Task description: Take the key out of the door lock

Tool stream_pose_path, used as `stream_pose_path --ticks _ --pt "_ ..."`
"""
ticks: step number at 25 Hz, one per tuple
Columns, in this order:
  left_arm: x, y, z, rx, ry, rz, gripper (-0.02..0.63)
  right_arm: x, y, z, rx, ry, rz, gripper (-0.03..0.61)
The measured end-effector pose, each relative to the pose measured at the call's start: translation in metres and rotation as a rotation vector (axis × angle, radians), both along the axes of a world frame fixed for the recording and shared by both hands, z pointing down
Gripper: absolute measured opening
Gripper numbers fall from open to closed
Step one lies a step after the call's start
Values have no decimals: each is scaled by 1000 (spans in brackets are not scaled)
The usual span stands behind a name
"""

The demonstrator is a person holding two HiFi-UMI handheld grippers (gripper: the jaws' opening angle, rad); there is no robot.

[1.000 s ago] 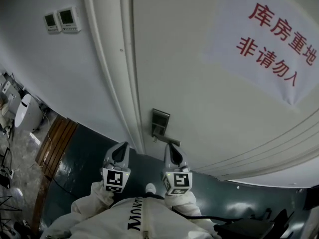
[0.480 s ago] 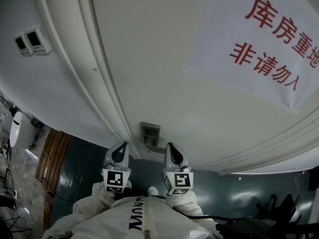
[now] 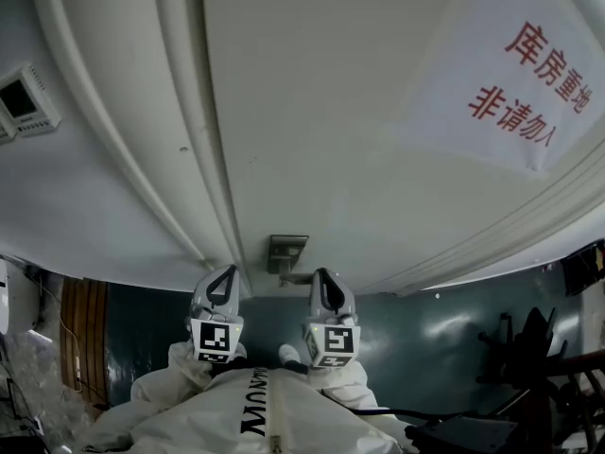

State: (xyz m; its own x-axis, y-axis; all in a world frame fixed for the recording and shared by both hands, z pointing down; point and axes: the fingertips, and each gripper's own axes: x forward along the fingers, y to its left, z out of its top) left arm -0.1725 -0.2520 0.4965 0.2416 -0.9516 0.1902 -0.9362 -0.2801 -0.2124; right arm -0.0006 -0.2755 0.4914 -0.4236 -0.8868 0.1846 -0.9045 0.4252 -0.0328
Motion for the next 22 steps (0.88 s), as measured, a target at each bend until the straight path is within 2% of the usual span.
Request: stream_pose_path --ticks 6,11,14,17,22 --pt "-9 3 7 -8 26 96 0 -9 18 12 -36 32 98 44" --pt "-11 3 9 -6 34 152 0 -13 26 23 -67 6 149 150" --pt "-9 6 8 -4 24 188 0 -10 29 43 -115 -61 185 215" --pt "-8 10 10 -10 15 213 0 -13 35 57 -147 -146 200 224" --pt "-9 12 7 -6 0 246 0 -19 33 80 -224 -387 214 222"
